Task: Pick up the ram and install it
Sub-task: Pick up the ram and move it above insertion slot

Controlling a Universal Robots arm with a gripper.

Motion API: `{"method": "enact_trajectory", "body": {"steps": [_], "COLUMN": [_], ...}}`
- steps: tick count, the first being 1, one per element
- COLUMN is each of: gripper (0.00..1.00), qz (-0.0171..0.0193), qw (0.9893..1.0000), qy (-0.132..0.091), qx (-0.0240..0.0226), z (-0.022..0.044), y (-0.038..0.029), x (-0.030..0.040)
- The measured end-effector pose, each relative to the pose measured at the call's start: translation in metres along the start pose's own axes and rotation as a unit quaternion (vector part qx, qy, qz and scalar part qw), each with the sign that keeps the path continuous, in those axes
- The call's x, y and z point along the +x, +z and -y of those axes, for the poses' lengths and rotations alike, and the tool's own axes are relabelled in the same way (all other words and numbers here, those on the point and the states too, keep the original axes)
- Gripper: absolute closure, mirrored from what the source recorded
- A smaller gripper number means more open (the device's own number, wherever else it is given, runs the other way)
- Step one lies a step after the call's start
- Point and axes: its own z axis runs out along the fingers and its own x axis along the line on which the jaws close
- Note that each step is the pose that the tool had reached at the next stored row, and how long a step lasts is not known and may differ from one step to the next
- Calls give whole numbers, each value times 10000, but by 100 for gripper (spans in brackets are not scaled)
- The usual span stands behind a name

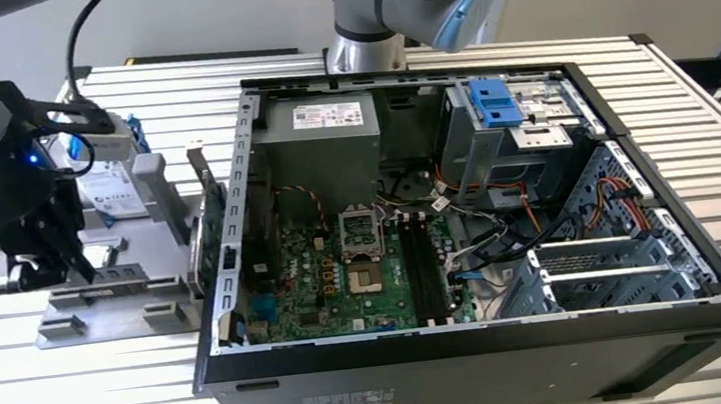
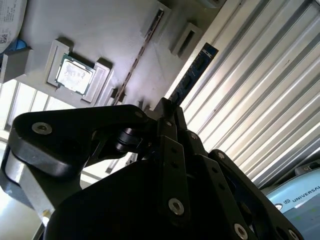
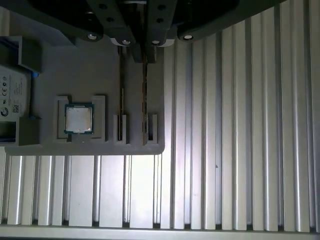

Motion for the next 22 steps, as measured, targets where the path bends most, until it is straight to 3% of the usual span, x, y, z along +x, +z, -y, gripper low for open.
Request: {"method": "enact_trajectory", "body": {"steps": [22], "gripper": [100], "qz": [1], "qw": [10000], "qy": [1], "qx": [0], "z": [-1], "y": [-245], "x": [-2]}}
